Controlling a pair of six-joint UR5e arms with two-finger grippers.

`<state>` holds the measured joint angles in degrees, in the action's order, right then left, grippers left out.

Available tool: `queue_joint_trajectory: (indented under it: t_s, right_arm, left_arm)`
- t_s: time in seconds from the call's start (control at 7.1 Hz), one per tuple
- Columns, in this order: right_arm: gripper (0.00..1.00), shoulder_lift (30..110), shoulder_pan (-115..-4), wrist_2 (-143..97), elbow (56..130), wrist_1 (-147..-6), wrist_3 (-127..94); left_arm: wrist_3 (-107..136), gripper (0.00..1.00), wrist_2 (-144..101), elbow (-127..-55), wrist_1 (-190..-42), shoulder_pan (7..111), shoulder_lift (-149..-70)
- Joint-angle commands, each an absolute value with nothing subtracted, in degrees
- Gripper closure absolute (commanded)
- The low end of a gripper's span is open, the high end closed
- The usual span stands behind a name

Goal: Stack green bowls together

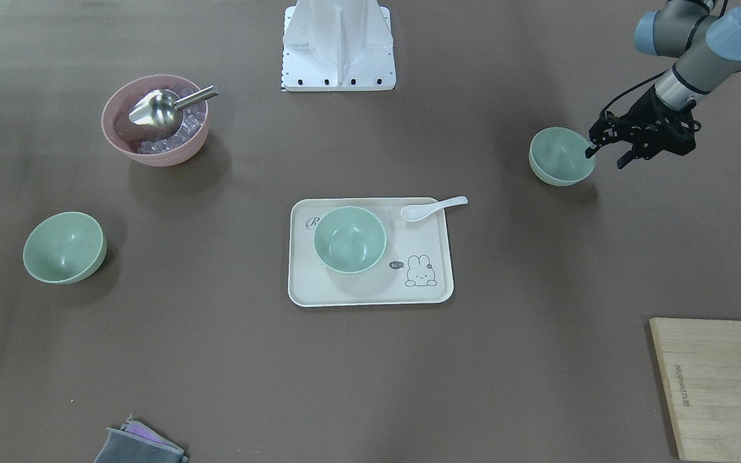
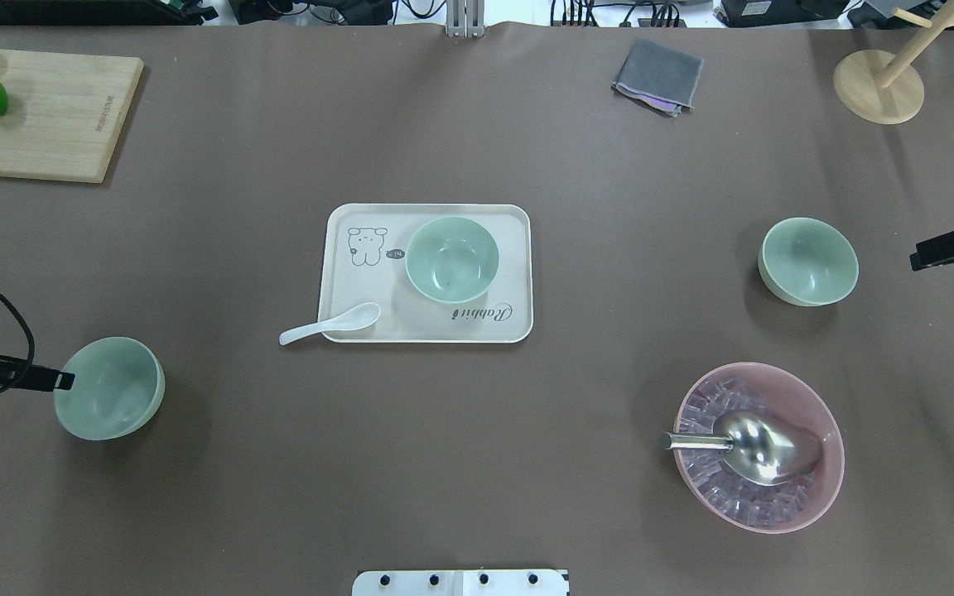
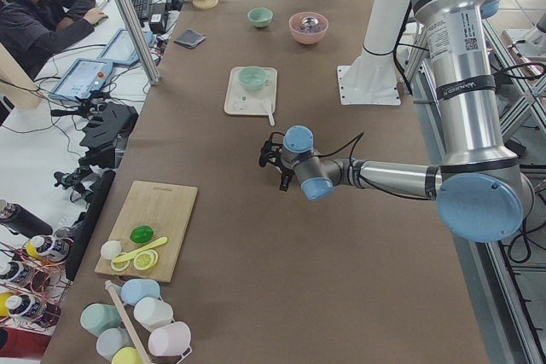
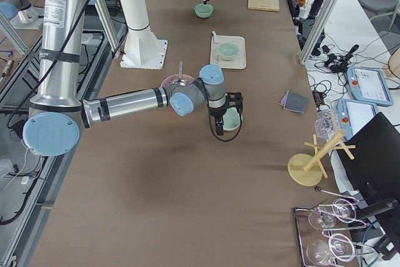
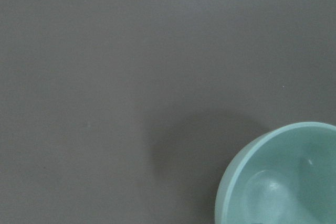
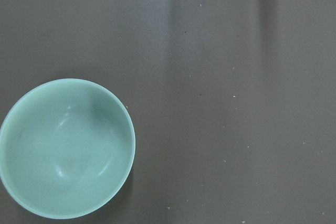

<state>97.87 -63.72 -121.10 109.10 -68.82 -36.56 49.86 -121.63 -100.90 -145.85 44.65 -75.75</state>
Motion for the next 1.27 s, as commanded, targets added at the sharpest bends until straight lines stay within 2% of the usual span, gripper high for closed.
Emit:
queue_joint_trajectory:
  t_s: [0.0, 0.28, 0.42, 0.85, 1.13]
  right_arm:
    - [0.00, 97.9, -63.7, -121.0, 109.2, -68.8, -36.6]
    - [0.00, 97.9, -63.7, -121.1, 109.2, -68.8, -36.6]
    - [0.00, 97.9, -63.7, -121.1, 109.2, -68.8, -36.6]
    - [0.00, 97.9, -63.8, -121.1, 109.2, -68.8, -36.6]
    - [0.00, 97.9, -63.7, -121.1, 109.2, -68.7, -36.5]
  left_arm:
    - [49.7, 0.57, -121.5, -100.9, -146.2, 42.7, -76.2]
    - [49.4, 0.73, -121.5, -100.9, -146.2, 42.6, -76.2]
    - [49.3, 0.97, -121.5, -101.1, -146.3, 42.7, -76.2]
    - [49.4, 1.00, -122.1, -104.0, -145.8, 43.1, -76.6]
    - [50.1, 1.00, -122.5, -104.1, -141.2, 43.7, -82.9]
